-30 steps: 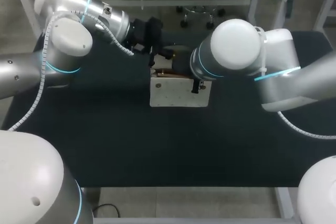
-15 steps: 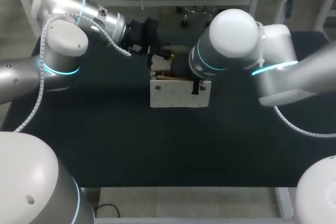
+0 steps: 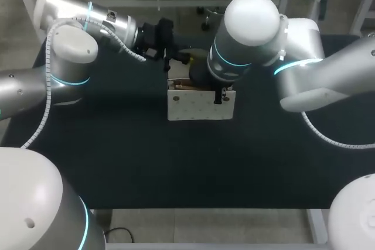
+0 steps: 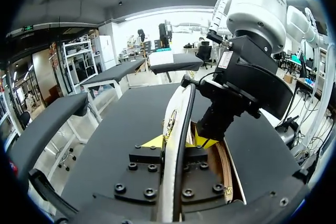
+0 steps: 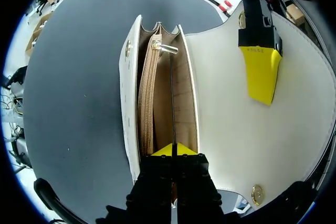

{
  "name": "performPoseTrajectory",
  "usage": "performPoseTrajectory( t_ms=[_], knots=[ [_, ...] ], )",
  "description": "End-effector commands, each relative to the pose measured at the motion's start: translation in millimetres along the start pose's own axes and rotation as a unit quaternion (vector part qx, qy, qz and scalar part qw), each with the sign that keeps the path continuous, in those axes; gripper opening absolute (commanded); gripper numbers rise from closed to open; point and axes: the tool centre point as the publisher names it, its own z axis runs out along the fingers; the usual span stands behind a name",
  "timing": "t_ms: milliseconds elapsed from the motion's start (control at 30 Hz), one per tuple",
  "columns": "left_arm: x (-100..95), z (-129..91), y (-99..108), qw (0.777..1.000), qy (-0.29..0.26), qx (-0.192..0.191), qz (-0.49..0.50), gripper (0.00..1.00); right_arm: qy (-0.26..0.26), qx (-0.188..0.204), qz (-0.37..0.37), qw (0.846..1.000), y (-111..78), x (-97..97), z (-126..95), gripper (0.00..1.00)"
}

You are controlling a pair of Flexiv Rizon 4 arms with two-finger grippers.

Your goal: Pick up the bag, open it, inspect its contents, close it, and place it on the opposite side

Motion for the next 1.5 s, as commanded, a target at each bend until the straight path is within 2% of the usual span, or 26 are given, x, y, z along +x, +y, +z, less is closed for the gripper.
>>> performPoseTrajectory(
  t_ms=[33, 167, 200, 233, 300, 367, 500, 767, 1500],
  knots=[
    [-0.2, -3, 2, 1.000, -0.005, 0.003, -0.007, 0.00, 0.006, 0.003, 0.001, 1.000, -4.0, 6.1, 6, 0.00],
    [-2.3, -5, 3, 1.000, -0.007, 0.004, -0.012, 0.00, 0.009, 0.000, -0.003, 1.000, -4.3, 8.2, 5, 0.02],
    [-2.3, -5, 3, 1.000, -0.007, 0.004, -0.012, 0.00, 0.010, 0.000, -0.005, 1.000, -4.4, 8.8, 5, 0.27],
    [-1.8, -5, 3, 1.000, -0.007, 0.004, -0.012, 0.00, 0.011, 0.001, -0.005, 1.000, -4.7, 9.1, 6, 0.41],
    [-1.5, -5, 2, 1.000, -0.007, 0.004, -0.011, 0.00, 0.012, 0.001, -0.005, 1.000, -5.1, 9.4, 7, 0.54],
    [-0.9, -5, 2, 1.000, -0.006, 0.004, -0.009, 0.00, 0.017, 0.002, -0.006, 1.000, -4.9, 9.7, 8, 0.83],
    [1.0, -5, 1, 1.000, -0.006, 0.003, -0.003, 0.00, 0.024, 0.002, -0.010, 1.000, -3.8, 10.9, 11, 1.00],
    [5.7, -5, -2, 1.000, -0.001, 0.002, 0.015, 0.00, 0.040, 0.004, -0.017, 0.999, -3.7, 15.8, 17, 1.00],
    [6.4, -4, -3, 1.000, -0.001, 0.001, 0.019, 0.00, 0.038, 0.004, -0.019, 0.999, -1.2, 13.9, 17, 1.00]
  ],
)
